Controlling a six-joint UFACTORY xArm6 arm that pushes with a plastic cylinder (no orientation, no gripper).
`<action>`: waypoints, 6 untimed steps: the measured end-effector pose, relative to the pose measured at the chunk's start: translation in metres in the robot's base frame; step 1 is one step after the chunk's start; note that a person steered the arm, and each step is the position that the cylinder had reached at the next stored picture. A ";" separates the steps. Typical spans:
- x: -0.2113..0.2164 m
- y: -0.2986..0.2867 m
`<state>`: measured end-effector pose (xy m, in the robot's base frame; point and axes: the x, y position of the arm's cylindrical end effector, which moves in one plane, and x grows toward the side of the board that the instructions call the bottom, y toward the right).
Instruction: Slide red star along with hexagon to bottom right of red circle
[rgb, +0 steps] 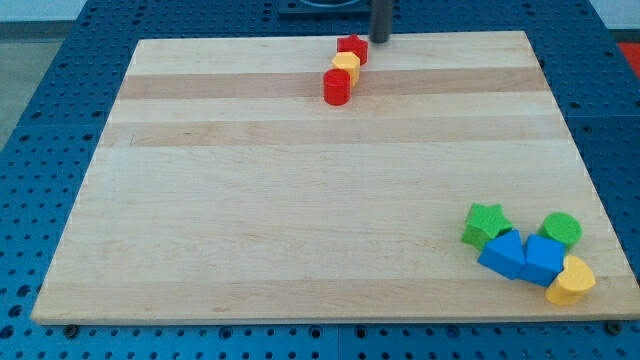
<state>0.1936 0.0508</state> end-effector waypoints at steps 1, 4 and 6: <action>0.000 -0.044; 0.044 -0.024; 0.101 0.019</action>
